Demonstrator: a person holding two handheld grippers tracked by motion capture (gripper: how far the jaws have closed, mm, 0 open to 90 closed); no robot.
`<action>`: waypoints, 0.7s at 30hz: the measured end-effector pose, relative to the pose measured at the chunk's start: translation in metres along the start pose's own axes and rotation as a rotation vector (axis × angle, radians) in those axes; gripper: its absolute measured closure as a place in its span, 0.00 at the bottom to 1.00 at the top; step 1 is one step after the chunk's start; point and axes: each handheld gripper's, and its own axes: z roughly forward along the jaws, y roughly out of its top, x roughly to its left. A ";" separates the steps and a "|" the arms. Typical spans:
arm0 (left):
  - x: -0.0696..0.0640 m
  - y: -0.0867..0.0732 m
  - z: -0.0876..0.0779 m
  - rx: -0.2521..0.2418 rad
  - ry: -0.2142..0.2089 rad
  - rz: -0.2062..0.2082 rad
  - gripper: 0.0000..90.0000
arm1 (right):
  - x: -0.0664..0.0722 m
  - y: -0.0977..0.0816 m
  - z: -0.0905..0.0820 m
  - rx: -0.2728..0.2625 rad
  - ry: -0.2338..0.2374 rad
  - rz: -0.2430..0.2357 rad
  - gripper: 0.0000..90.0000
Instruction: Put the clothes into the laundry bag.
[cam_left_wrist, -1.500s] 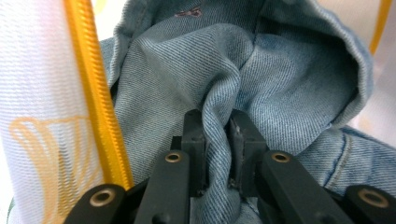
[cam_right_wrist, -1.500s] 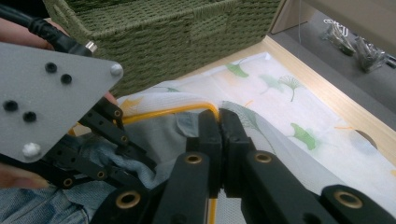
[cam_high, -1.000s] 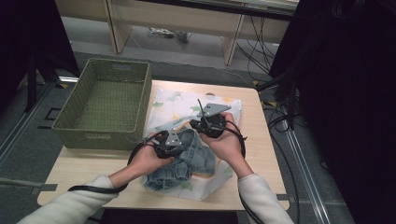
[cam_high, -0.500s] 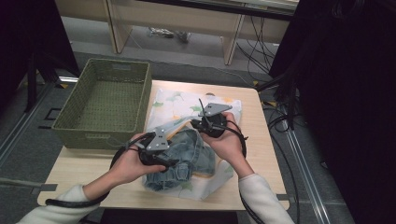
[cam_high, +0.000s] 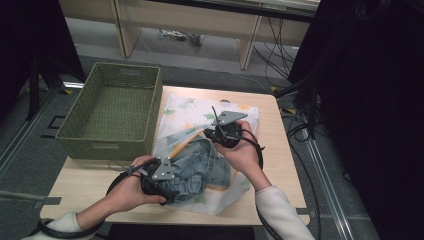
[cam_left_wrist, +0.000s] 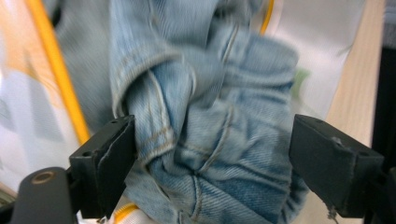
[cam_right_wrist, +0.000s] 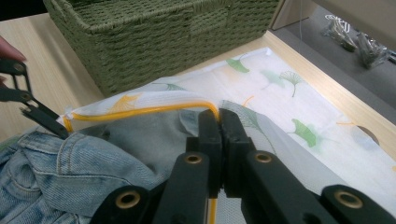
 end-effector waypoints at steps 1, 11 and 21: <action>0.000 -0.001 0.003 0.011 -0.007 -0.005 0.18 | 0.000 0.000 0.000 0.000 -0.001 -0.002 1.00; 0.001 0.000 0.013 0.025 -0.056 -0.015 0.51 | 0.002 0.000 0.001 0.006 0.002 -0.006 1.00; 0.003 0.004 0.004 0.015 -0.029 -0.053 0.82 | 0.004 0.001 0.002 0.006 0.010 -0.007 1.00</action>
